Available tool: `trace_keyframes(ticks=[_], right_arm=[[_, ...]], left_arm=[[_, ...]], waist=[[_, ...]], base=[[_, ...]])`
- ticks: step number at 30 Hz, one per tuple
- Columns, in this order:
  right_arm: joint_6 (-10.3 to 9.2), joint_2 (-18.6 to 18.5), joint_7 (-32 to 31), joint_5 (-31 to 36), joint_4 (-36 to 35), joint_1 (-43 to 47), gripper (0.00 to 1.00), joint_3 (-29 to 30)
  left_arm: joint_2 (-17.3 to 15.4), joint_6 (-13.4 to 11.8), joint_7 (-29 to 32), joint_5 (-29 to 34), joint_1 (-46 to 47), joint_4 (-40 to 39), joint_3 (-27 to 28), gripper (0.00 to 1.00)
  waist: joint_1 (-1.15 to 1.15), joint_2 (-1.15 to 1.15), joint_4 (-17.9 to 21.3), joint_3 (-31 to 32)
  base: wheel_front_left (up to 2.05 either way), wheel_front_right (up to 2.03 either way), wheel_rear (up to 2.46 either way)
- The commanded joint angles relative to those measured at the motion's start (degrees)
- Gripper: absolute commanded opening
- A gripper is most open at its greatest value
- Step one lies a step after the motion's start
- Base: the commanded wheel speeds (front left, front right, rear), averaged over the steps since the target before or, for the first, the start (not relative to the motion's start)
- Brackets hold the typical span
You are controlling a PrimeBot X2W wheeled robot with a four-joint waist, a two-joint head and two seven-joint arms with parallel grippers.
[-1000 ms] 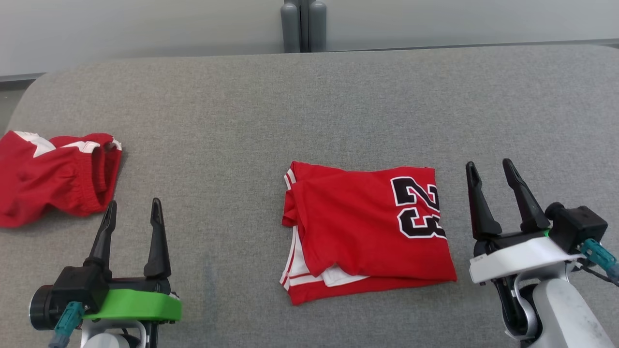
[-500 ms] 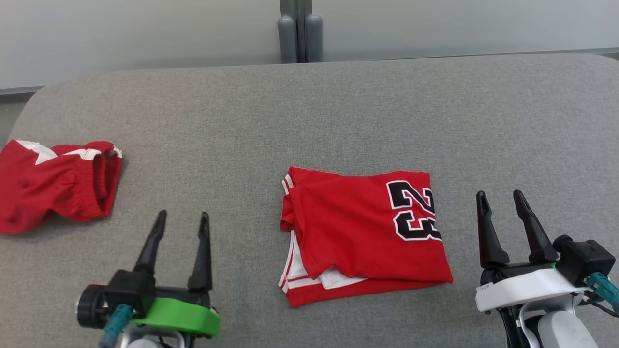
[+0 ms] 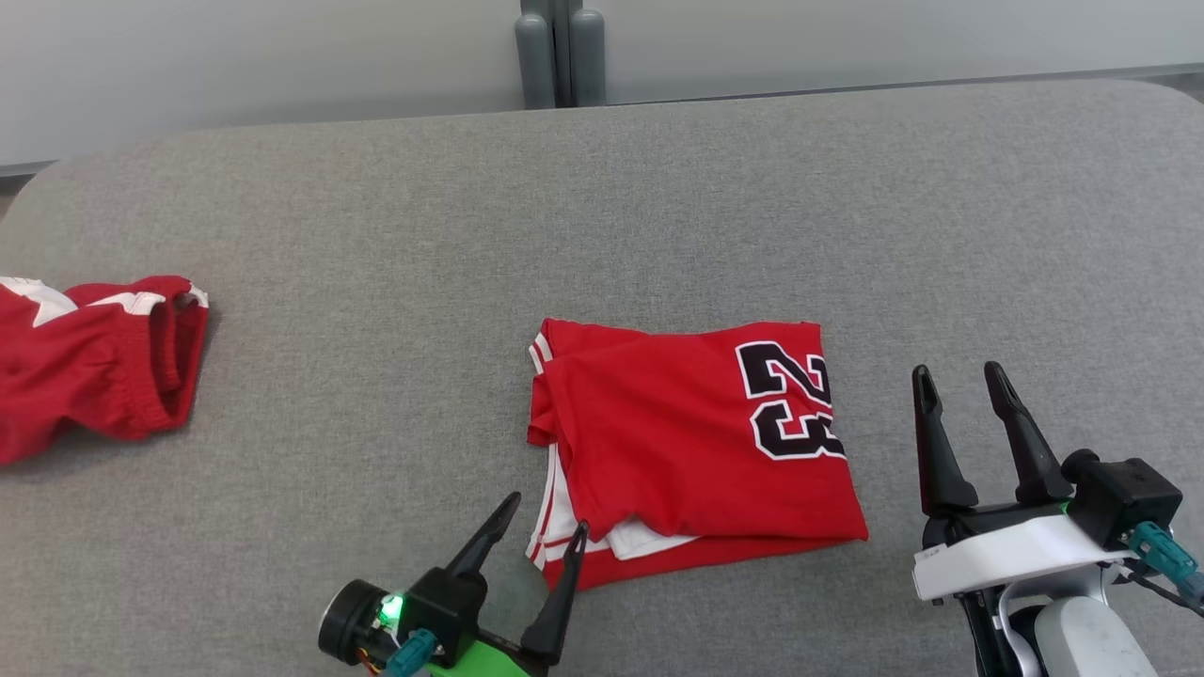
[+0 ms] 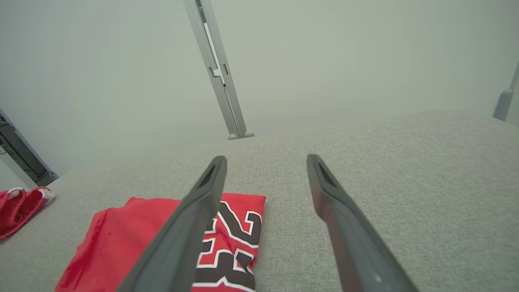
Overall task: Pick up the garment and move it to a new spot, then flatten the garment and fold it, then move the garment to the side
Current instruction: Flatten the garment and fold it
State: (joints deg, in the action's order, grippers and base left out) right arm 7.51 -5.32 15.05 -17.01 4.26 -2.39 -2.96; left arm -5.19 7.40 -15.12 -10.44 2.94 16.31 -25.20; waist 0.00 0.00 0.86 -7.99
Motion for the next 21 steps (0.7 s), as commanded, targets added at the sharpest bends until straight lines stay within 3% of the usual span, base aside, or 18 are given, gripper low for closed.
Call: trace_keyframes(ticks=[1, 15, 16, 17, 18, 19, 21], right_arm=[[-0.05, 0.1, 0.2, 0.0, 0.0, -0.6, 1.00, 0.0], [-0.06, 0.5, 0.2, -0.1, -0.6, -1.6, 1.00, 0.0], [-0.05, 0.5, 0.2, -0.1, -0.6, -1.6, 1.00, 0.1], [-0.06, 0.6, 0.2, 0.0, -0.7, -1.6, 1.00, 0.2], [-0.06, 0.6, 0.2, 0.0, -0.8, -1.6, 1.00, 0.2], [-0.06, 0.6, 0.2, 0.0, -0.8, -1.6, 1.00, 0.4], [-0.05, 0.6, 0.2, 0.0, -0.9, -1.3, 1.00, 0.5]], left_arm=[[-0.6, 0.1, 0.0, -0.5, 1.2, 0.7, -1.0, 1.00], [-1.1, 0.1, 0.0, -2.5, 4.7, 7.0, -5.0, 1.00], [-1.1, 0.1, 0.0, -2.4, 4.9, 7.2, -5.0, 0.77], [-1.0, 0.1, 0.0, -2.6, 5.1, 7.2, -4.8, 0.39], [-1.0, 0.1, 0.0, -2.8, 5.2, 7.3, -4.8, 0.33], [-1.0, 0.1, 0.0, -2.9, 5.4, 7.2, -4.7, 0.00], [-1.3, 0.1, 0.0, -2.9, 5.4, 7.0, -4.6, 0.00]], waist=[[0.00, 0.00, 0.8, -0.7], [0.00, 0.00, 3.7, -3.3], [0.00, 0.00, 3.7, -3.4], [0.00, 0.00, 3.8, -3.5], [0.00, 0.00, 3.8, -3.5], [0.00, 0.00, 3.8, -3.5], [0.00, 0.00, 3.7, -3.4]], base=[[0.00, 0.00, 0.00], [0.00, 0.00, 0.00], [0.00, 0.00, 0.00], [0.00, 0.00, 0.00], [0.00, 0.00, 0.00], [0.00, 0.00, 0.00], [0.00, 0.00, 0.00]])
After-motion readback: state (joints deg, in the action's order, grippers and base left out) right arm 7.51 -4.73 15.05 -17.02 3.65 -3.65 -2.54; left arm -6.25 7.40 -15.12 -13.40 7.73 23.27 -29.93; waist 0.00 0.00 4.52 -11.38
